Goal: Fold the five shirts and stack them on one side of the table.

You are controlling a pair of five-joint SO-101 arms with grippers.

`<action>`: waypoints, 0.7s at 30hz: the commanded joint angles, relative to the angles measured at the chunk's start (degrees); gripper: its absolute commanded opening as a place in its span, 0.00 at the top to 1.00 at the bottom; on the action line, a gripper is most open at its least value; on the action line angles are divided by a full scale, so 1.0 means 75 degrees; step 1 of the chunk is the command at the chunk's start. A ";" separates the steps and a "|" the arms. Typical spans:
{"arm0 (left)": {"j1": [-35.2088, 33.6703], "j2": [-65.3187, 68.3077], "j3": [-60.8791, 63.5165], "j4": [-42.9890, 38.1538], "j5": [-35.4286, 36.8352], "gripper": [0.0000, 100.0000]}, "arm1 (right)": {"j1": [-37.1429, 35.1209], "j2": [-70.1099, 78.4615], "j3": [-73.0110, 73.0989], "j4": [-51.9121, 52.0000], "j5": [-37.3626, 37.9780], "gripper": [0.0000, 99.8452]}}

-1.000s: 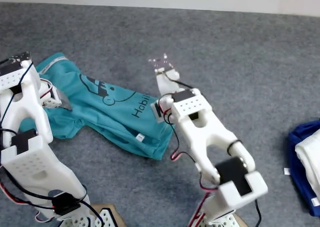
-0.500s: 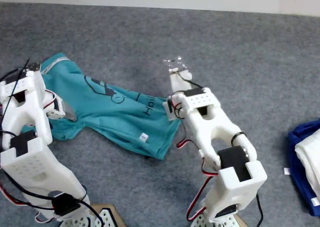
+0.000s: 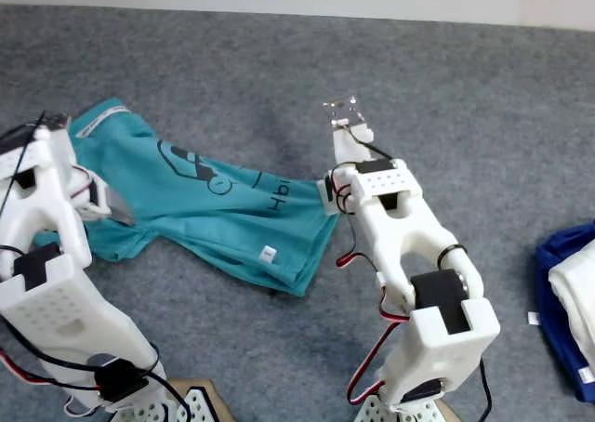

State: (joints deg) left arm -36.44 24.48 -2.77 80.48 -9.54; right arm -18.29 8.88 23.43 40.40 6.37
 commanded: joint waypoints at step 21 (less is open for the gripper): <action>-0.2432 -0.0041 -0.1729 0.1407 -0.0738 0.71 | -0.4859 -0.3194 0.1131 0.0311 -0.0352 0.96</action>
State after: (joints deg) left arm -52.62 24.57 -16.22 92.79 -14.55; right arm -52.84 -16.18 31.96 45.32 2.77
